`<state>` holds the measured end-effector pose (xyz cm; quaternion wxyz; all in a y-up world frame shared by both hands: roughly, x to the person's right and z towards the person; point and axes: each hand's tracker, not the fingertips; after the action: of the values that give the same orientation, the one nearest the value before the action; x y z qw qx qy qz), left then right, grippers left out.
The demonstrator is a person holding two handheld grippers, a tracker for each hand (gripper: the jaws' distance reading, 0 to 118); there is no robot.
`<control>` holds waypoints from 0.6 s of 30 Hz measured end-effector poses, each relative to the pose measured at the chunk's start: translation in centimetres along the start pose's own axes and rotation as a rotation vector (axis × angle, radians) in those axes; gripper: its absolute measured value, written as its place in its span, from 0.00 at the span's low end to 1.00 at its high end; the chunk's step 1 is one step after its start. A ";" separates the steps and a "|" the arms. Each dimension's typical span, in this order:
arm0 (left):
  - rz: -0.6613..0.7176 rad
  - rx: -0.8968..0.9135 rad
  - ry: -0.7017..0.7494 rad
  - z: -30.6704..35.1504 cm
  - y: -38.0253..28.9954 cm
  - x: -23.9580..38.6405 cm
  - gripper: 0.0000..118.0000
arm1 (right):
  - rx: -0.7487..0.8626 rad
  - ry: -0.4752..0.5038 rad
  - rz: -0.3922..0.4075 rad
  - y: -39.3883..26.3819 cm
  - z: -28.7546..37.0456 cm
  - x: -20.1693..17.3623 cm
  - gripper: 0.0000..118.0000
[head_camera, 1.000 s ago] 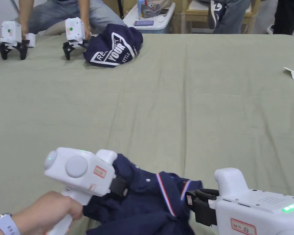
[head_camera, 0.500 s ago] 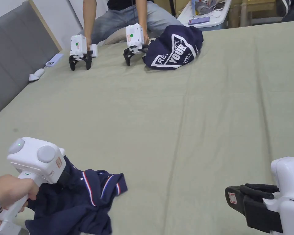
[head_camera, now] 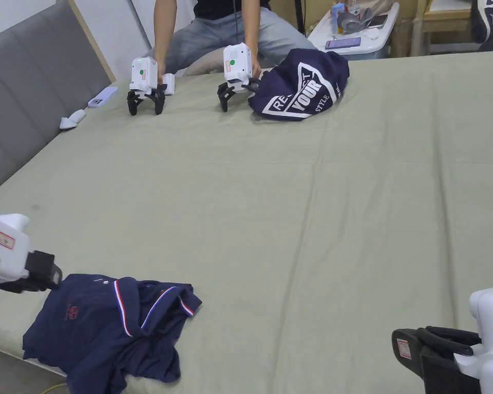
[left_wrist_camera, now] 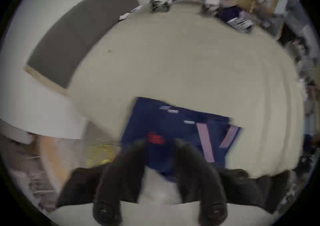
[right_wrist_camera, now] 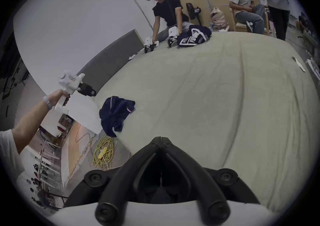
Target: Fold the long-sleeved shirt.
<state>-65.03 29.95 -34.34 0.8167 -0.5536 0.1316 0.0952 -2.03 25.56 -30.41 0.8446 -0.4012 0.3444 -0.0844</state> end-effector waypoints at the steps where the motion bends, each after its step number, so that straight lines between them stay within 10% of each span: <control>1: -0.021 -0.013 -0.057 -0.4 -0.9 1.8 0.08 | 0.015 -0.022 0.006 -0.3 0.7 0.4 0.00; 14: -0.255 -0.030 -0.624 -2.5 -19.0 37.6 0.00 | 0.033 -0.348 -0.062 -7.6 9.3 7.2 0.00; 18: -0.298 0.005 -0.609 -1.1 -22.6 44.5 0.00 | 0.063 -0.399 -0.086 -8.3 12.0 8.2 0.00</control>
<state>-16.22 21.01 -29.16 0.8249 -0.5110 -0.2005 0.1353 12.98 24.04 -23.23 0.9038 -0.3978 0.1499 -0.0496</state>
